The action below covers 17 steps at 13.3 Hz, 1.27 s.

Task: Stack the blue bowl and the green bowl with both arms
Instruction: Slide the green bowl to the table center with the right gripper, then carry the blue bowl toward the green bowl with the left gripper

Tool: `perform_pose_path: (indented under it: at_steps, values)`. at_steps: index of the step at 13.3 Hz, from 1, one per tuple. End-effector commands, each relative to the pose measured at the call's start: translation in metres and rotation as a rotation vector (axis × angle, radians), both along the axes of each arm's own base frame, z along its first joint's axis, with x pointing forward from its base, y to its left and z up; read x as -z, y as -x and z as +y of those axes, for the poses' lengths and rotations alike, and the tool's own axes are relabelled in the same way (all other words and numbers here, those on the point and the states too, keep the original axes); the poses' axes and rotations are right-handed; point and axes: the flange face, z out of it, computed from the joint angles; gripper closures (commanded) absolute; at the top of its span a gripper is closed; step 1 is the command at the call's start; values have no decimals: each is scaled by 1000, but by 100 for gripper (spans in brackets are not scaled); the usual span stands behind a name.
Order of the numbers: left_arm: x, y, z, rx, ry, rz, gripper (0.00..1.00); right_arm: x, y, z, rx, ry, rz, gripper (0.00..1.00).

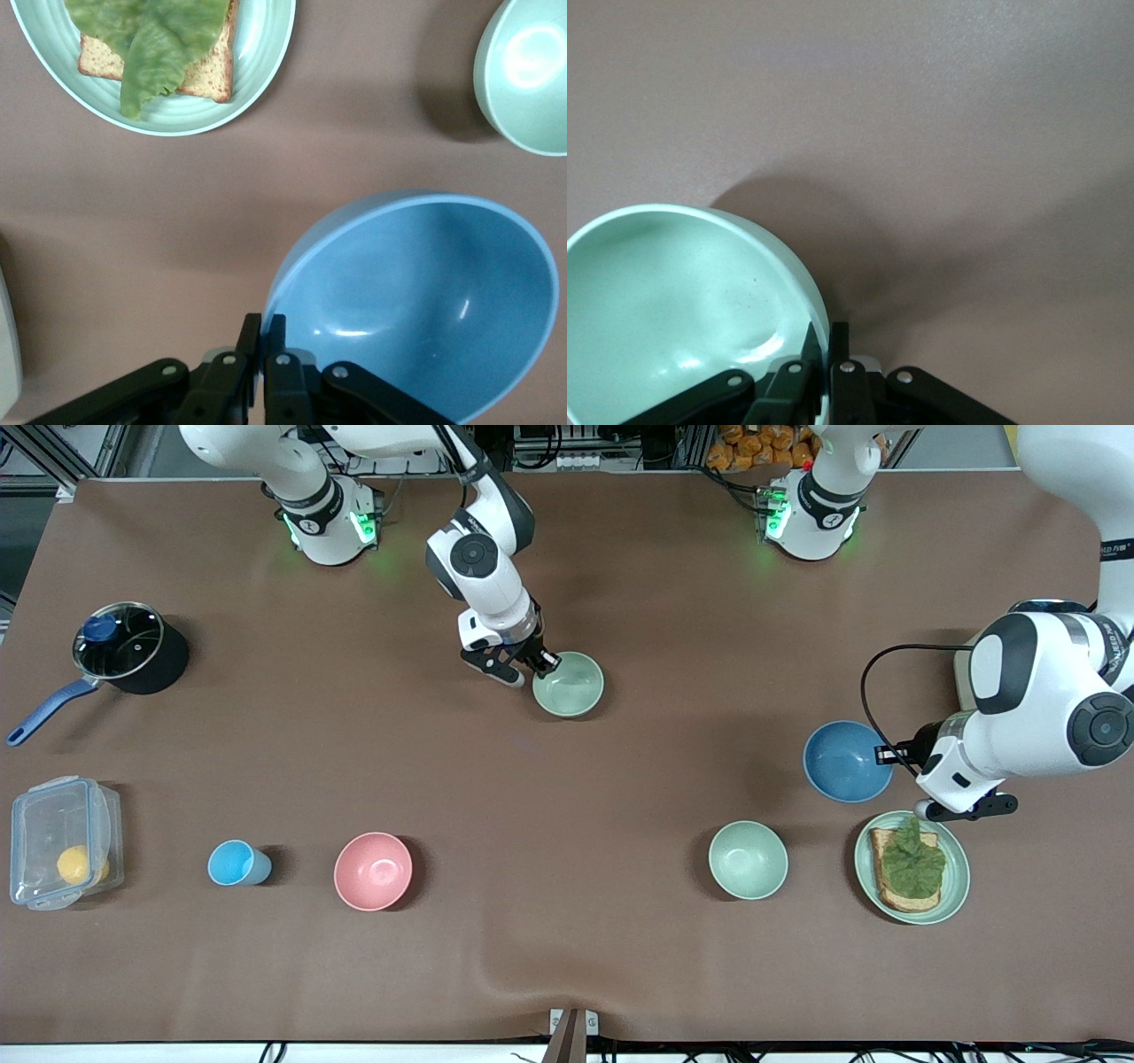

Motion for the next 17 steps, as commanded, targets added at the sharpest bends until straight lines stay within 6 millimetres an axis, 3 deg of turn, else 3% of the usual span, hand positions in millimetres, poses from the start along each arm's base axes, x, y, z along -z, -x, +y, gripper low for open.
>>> perform_pose_path:
  at_steps: [1,2,3,7,10,14,17]
  values:
    - [-9,1,-3,-14,21,5,100,3,-4,4,24,-7,-2,95]
    - [-9,0,-2,-15,21,5,100,1,-8,3,33,-10,-2,28]
    - [-9,0,-2,-14,20,5,100,1,-10,1,37,-8,1,0]
    - [-12,1,-7,-15,19,3,100,-23,-15,8,54,-24,10,0]
    - [-29,4,-32,-20,26,11,100,-30,-23,9,74,-32,11,0]
    - [-40,19,-77,18,36,51,100,-31,-44,-11,199,-62,58,0]
    - [-38,27,-107,41,103,71,100,-24,-72,-46,341,-76,132,0]
